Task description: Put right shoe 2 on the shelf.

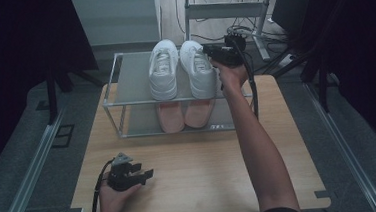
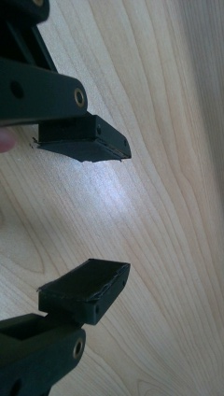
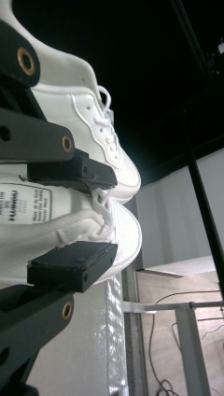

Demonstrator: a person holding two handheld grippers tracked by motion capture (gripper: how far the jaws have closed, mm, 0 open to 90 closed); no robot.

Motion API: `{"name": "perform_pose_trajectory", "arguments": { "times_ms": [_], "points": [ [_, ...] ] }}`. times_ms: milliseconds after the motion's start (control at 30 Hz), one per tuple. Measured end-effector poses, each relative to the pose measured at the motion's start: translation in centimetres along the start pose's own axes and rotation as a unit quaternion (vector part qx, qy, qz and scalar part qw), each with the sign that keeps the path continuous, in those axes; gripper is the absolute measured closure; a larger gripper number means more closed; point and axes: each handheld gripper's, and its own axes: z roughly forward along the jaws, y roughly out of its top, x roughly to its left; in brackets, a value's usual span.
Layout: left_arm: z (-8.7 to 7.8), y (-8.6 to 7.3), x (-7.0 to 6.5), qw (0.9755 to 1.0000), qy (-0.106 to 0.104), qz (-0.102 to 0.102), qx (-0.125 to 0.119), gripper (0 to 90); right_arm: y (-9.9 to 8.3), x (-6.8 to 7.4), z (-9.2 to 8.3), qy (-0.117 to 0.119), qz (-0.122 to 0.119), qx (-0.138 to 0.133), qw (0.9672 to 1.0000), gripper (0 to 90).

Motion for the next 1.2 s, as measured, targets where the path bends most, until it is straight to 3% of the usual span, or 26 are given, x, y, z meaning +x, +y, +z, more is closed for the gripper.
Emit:
{"name": "perform_pose_trajectory", "arguments": {
  "times_ms": [367, 667, 1100, 1200],
  "points": [
    [0.0, 0.0, 0.0, 1.0000, 0.003, 0.001, 0.001, 39.8, -2.5, -2.4, -3.9, 0.010, -0.014, 0.007, 0.9998, 72.9],
    [0.2, 0.0, -0.1, 1.0000, 0.003, 0.004, 0.006, 39.8, -5.6, -3.8, -4.9, 0.016, -0.017, 0.029, 0.9993, 82.6],
    [0.2, 0.0, -0.1, 1.0000, 0.003, 0.005, 0.007, 39.8, -7.6, -3.4, -4.7, 0.032, -0.029, 0.048, 0.9979, 89.6],
    [0.3, -0.1, -0.2, 1.0000, 0.002, 0.005, 0.008, 39.7, -7.9, -3.0, -4.8, 0.024, -0.033, 0.042, 0.9983, 89.9]
  ]
}}
